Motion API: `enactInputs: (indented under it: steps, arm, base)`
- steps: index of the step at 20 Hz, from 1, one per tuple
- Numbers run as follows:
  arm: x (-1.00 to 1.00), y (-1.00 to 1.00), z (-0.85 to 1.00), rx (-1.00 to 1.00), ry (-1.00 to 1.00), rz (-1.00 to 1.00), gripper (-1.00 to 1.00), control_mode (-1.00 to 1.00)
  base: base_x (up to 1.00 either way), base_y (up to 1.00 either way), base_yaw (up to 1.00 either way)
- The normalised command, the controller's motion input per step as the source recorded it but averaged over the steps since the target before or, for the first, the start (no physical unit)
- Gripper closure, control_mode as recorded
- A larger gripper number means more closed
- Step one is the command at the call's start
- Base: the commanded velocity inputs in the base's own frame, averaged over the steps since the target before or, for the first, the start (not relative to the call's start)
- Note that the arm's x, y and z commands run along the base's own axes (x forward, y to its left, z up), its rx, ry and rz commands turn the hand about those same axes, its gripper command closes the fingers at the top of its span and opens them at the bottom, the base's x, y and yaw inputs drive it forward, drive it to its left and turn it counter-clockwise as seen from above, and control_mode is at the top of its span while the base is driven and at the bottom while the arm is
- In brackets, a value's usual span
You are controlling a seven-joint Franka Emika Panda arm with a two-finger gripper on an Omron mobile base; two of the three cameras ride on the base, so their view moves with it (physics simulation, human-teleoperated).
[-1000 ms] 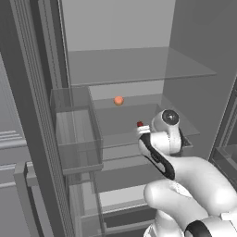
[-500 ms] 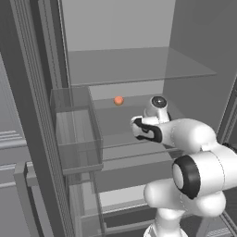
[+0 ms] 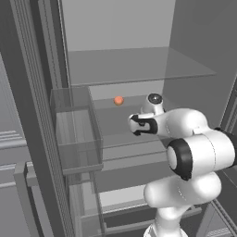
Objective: Take the strawberry from the fridge and place it on top of the pancake, located on the dining counter.
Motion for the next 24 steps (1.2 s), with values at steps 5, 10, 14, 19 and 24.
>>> enactInputs:
  steps: [5, 10, 14, 19, 24]
  arm:
    - [0.33, 0.05, -0.22, 0.00, 0.00, 0.00, -1.00, -1.00]
    - [0.29, 0.15, -0.01, 0.00, 0.00, 0.00, -1.00, -1.00]
    - [0.09, 0.01, -0.07, 0.00, 0.04, 0.00, -1.00, -1.00]
    - [0.00, 0.00, -0.30, 0.00, 0.08, 0.00, -1.00, -1.00]
    - [0.00, 0.00, -0.30, 0.00, 0.02, 0.00, -1.00, -1.00]
  base:
    - [0.00, 0.00, 0.00]
    - [0.00, 0.00, 0.00]
    - [0.00, 0.00, 0.00]
    - [0.00, 0.00, 0.00]
    - [0.00, 0.00, 0.00]
